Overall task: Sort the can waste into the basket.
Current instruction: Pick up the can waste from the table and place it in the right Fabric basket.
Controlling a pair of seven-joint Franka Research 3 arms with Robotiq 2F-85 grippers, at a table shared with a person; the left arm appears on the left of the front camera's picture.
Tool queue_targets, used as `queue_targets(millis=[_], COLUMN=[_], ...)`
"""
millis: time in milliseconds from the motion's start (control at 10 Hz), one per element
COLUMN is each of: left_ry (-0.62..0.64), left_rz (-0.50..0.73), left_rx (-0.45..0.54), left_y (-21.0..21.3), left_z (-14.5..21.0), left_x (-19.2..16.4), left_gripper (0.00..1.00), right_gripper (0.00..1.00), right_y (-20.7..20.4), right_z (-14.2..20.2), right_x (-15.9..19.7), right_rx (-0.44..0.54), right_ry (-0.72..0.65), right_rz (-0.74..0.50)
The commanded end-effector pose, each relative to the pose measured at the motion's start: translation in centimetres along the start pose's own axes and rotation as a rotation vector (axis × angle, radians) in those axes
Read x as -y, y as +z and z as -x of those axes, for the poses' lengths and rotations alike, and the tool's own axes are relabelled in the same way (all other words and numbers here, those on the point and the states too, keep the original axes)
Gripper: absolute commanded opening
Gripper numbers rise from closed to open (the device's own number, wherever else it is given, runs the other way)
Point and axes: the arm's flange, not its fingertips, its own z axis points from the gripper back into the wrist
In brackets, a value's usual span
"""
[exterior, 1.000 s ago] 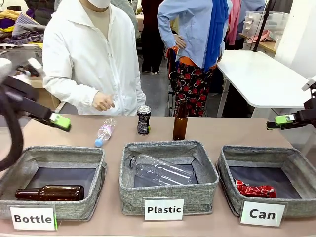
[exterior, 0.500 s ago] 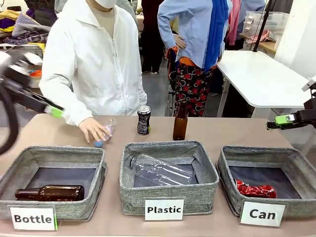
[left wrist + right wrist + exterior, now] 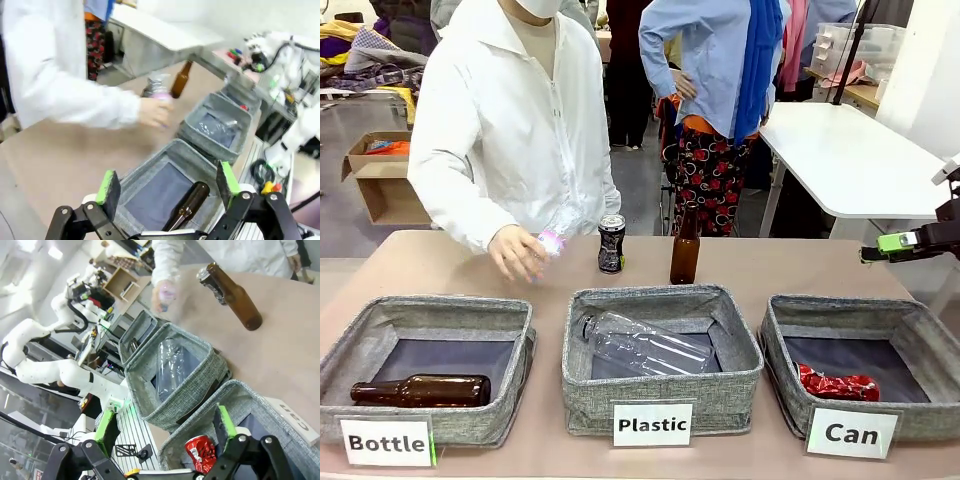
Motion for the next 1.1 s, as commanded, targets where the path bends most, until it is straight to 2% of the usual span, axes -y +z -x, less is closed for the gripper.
queue_targets(millis=[0, 200, 500, 800, 1000], left_ry=[0.062, 0.064, 0.007, -0.018, -0.001], left_rz=[-0.024, -0.021, 0.007, 0.017, 0.010], left_rx=[0.142, 0.147, 0.066, -0.056, -0.061], left_y=[1.5, 1.7, -0.3, -4.4, -4.6], left_z=[2.3, 3.5, 1.5, -1.2, -1.9], left_x=[-0.8, -0.7, -0.2, -0.1, -0.6], left_gripper=[1.00, 1.00, 1.00, 1.00, 1.00], right_gripper=[1.00, 1.00, 1.00, 1.00, 1.00], right_y=[0.0, 0.0, 0.0, 0.0, 0.0], right_z=[-0.2, -0.2, -0.2, -0.2, -0.2], right_x=[-0.1, -0.1, -0.1, -0.1, -0.1], right_rx=[0.010, 0.010, 0.010, 0.010, 0.010], right_ry=[0.013, 0.013, 0.013, 0.013, 0.013], right_rz=[-0.008, -0.008, -0.008, -0.008, -0.008])
